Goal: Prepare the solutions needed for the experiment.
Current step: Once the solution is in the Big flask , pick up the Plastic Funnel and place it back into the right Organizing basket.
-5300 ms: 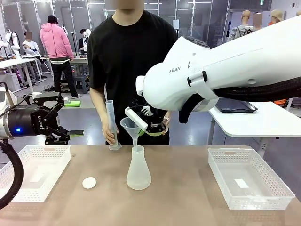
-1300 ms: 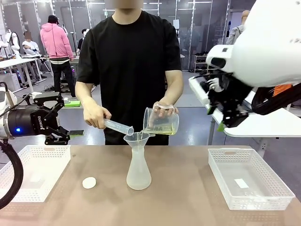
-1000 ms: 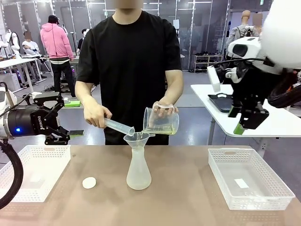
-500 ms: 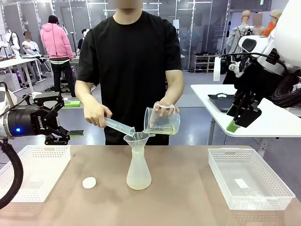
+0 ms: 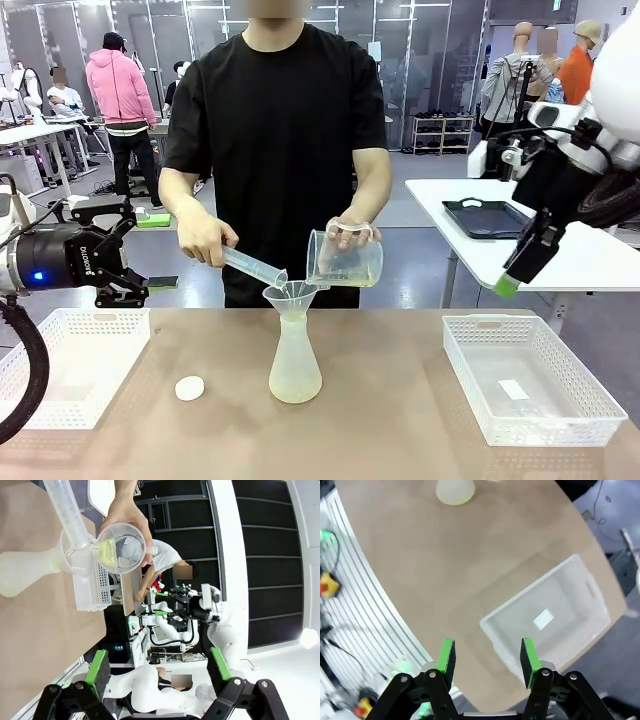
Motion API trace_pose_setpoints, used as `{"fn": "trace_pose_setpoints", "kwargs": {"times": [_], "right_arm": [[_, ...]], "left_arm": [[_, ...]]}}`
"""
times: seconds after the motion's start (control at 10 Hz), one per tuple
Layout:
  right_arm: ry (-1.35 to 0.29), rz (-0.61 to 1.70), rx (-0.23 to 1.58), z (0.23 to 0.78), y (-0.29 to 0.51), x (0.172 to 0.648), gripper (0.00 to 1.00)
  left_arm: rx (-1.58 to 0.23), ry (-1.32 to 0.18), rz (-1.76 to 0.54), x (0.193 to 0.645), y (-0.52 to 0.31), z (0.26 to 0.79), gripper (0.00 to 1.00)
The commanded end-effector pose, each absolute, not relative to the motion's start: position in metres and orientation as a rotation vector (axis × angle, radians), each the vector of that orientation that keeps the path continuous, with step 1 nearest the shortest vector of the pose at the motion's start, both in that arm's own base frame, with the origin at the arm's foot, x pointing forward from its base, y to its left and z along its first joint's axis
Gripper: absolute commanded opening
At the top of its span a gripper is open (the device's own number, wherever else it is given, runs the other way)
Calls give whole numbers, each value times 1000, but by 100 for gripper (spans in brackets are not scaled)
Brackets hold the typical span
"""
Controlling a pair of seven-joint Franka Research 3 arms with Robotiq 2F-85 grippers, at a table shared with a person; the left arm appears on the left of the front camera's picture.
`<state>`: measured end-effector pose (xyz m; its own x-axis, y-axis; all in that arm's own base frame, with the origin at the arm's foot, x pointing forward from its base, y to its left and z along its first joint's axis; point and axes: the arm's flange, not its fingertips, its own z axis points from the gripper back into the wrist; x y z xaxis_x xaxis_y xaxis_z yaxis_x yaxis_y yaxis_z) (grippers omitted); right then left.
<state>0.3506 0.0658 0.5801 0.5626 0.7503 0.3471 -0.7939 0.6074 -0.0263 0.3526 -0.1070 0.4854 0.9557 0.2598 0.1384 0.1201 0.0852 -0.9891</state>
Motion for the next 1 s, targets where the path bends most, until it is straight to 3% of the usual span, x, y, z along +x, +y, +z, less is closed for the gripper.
{"fn": "trace_pose_setpoints", "kwargs": {"times": [0.0,0.1,0.3,0.7,0.9], "right_arm": [[-377,628,297,559,48,359,66],[-461,490,484,544,38,361,66],[-365,166,613,518,33,369,66],[-511,-78,1011,493,39,364,66],[-495,-127,1061,487,44,365,66]], "left_arm": [[-1517,-303,125,351,-110,487,100],[-1517,-303,125,351,-110,487,100],[-1517,-303,125,351,-110,487,100],[-1517,-303,125,351,-110,487,100],[-1517,-303,125,351,-110,487,100]]}}
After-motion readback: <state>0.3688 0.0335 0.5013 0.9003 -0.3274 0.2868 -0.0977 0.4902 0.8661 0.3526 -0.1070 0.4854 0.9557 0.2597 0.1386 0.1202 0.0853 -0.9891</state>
